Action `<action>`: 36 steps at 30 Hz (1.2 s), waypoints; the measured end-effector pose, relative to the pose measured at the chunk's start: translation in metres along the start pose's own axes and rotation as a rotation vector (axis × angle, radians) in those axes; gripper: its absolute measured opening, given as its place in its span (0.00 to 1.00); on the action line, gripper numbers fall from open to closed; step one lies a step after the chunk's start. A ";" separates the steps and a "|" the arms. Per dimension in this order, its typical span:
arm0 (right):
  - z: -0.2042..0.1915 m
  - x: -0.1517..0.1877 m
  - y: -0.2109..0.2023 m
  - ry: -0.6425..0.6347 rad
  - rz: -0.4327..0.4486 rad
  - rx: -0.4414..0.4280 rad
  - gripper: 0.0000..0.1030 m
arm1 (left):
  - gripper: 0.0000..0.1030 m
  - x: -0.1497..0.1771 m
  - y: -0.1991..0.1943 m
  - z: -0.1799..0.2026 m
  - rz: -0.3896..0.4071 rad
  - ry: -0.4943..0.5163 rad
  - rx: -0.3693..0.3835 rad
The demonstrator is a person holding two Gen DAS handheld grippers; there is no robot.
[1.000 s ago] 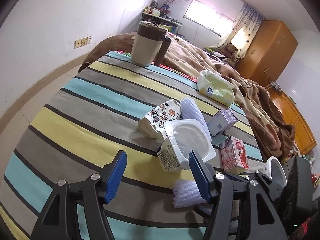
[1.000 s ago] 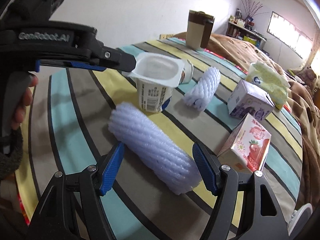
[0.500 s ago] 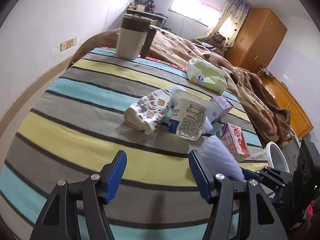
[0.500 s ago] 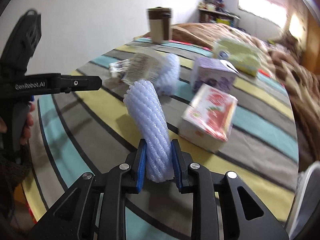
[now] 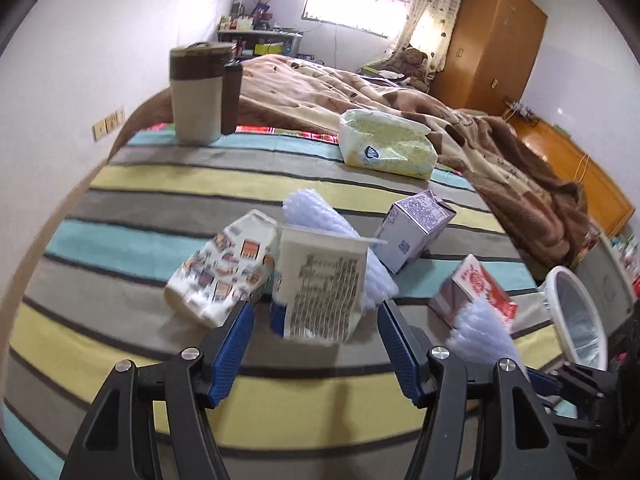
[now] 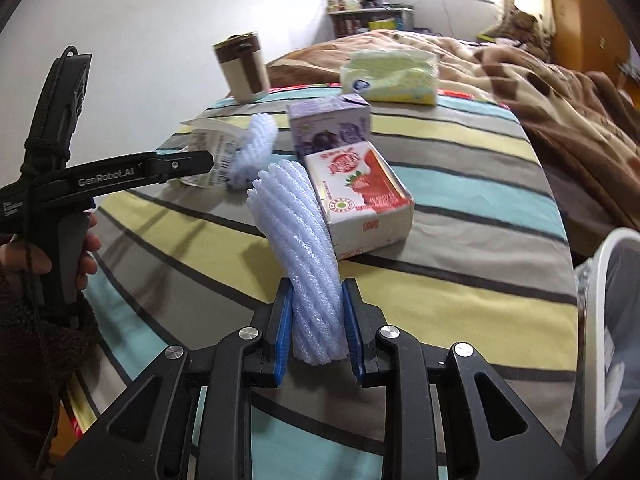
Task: Collect trash
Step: 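Carry the yogurt cup and foam net sleeve over the wastebasket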
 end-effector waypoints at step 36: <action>0.013 -0.006 -0.040 0.077 0.094 -0.036 0.24 | 0.50 -0.005 -0.038 0.029 0.048 -0.037 0.009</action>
Point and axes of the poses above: each gripper's, at about its wrist camera, not at the fingertips, and y roughly the way its jaws point, z to its right, x to its underside, the point moved 9 cm from there along y, roughly the way its jaws point, and after that the axes turned 11 degrees about y, right-handed, at the moved point
